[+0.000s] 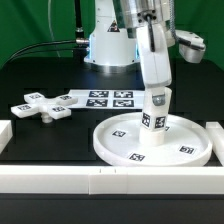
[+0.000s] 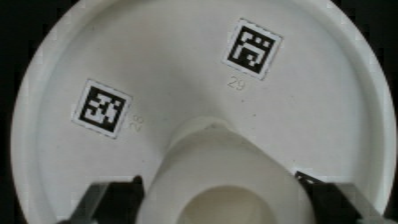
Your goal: Assemble round table
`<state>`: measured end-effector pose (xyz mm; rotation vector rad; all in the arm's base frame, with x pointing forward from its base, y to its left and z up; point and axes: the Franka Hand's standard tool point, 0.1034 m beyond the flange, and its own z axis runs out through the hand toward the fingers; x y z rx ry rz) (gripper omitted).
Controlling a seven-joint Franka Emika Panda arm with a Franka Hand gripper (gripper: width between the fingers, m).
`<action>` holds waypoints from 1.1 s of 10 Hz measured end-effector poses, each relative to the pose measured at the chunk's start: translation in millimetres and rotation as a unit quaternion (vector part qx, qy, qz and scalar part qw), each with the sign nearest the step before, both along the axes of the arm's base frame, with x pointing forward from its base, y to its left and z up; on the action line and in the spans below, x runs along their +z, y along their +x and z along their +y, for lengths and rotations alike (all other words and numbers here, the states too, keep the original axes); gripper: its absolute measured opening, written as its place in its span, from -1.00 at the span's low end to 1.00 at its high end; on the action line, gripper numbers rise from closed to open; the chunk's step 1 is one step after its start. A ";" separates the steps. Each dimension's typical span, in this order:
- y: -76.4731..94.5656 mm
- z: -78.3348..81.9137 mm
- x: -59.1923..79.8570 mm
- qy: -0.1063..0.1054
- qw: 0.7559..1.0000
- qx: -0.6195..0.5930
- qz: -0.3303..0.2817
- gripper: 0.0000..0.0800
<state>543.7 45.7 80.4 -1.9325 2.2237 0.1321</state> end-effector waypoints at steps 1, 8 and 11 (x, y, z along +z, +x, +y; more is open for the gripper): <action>0.0 -0.4 -0.1 -0.001 1.000 0.011 -0.002 0.04; -0.9 -1.3 -0.7 -0.028 0.957 0.285 -0.042 0.62; 3.7 4.0 1.5 -0.055 0.898 0.433 -0.052 0.62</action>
Offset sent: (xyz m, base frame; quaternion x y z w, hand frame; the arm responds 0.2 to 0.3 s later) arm -0.0013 -0.0058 0.0084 0.0199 -0.0021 -0.0673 0.9975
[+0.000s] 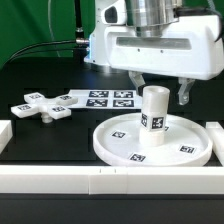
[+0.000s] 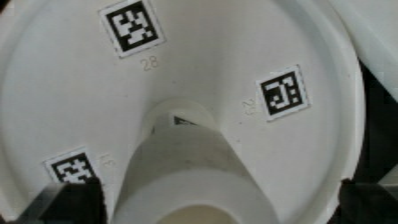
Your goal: Assemble round table
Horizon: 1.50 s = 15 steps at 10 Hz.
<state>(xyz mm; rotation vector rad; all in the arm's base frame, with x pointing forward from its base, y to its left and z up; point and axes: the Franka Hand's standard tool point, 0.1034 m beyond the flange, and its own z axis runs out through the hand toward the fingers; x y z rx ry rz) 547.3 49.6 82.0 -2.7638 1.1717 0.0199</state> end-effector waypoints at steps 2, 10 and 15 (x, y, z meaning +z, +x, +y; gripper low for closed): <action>-0.2 -0.7 -0.4 -0.003 0.998 0.062 -0.008 0.62; 0.9 -0.9 -0.7 -0.027 0.919 0.392 -0.038 0.62; 3.0 -2.8 -3.1 -0.050 0.799 0.596 -0.058 0.62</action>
Offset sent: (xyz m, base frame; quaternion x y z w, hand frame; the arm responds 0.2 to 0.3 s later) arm 0.0000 0.0000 0.0000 0.0000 0.0000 -0.1296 0.9916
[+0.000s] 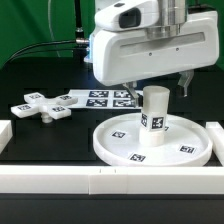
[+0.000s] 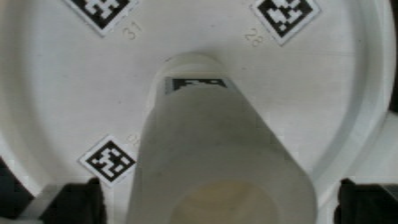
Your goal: Assemble round table
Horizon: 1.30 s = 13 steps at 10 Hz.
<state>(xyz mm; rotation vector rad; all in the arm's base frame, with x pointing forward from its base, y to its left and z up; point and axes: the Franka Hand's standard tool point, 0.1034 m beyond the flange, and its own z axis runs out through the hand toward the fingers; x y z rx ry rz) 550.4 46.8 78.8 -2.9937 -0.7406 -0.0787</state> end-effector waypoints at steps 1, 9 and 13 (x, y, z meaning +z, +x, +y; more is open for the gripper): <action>-0.1 0.3 0.0 -0.009 0.998 0.070 -0.004 0.62; 3.7 -5.0 -0.7 -0.037 0.939 0.342 -0.003 0.62; 9.6 -3.7 -2.9 -0.056 0.855 0.516 -0.003 0.62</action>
Offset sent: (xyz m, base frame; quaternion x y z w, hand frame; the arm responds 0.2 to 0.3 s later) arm 0.0105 0.0011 0.0011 0.0247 -0.0812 -0.1541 0.9844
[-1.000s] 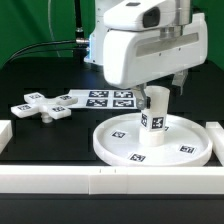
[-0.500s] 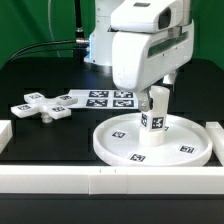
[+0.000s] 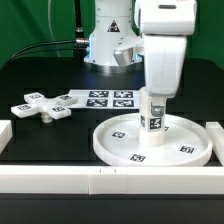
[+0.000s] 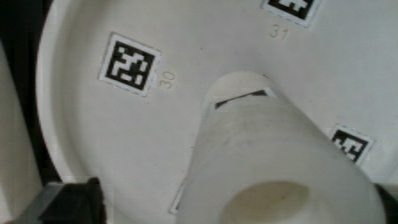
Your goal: Assemble round table
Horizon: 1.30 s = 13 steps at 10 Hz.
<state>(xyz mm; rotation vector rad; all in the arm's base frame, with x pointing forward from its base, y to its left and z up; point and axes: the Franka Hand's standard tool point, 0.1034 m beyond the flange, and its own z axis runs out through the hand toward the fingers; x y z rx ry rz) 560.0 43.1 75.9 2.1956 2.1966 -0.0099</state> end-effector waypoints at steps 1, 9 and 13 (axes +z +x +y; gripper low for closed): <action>-1.0 0.5 -0.7 -0.004 1.000 0.026 0.001 0.62; -5.7 -7.0 -4.7 -0.016 0.992 0.125 0.008 0.62; -6.5 -8.8 -5.7 -0.016 0.993 0.117 0.010 0.02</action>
Offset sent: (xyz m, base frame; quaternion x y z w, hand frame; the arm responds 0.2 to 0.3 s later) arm -0.0082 -0.0017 -0.0017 0.0084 0.0053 -0.1787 0.9839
